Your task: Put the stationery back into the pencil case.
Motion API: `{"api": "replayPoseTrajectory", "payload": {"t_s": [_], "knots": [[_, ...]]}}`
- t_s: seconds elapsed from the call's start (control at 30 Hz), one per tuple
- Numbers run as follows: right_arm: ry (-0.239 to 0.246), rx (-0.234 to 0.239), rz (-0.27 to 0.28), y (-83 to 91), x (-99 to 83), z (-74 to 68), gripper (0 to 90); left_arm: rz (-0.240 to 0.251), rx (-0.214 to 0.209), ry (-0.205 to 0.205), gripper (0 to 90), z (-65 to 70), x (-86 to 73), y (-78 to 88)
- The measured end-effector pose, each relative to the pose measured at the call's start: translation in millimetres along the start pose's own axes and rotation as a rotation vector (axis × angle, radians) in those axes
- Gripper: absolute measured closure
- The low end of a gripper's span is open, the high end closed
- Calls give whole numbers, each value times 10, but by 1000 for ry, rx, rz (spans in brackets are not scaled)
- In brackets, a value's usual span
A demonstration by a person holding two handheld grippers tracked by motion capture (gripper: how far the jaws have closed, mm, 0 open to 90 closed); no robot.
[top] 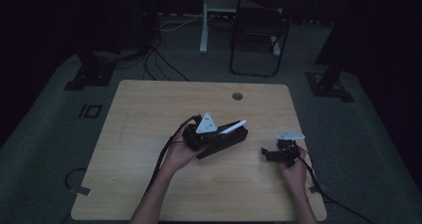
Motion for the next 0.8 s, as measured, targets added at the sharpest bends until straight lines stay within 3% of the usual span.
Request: {"api": "replayPoseTrajectory", "payload": {"t_s": [0.8], "knots": [[2,0,1,-3,2,2,131,3,-2,20,787,-127,-20,-69]]}}
Point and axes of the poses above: each handheld gripper's, and its own axes: y roughly backward along the jaws, x roughly out of its top, z roughly to its right, the point moved 8 cm from there along -y, roughly forward along the jaws, and after that the axes turned 3 degrees about -z, right-handed, at the moved point
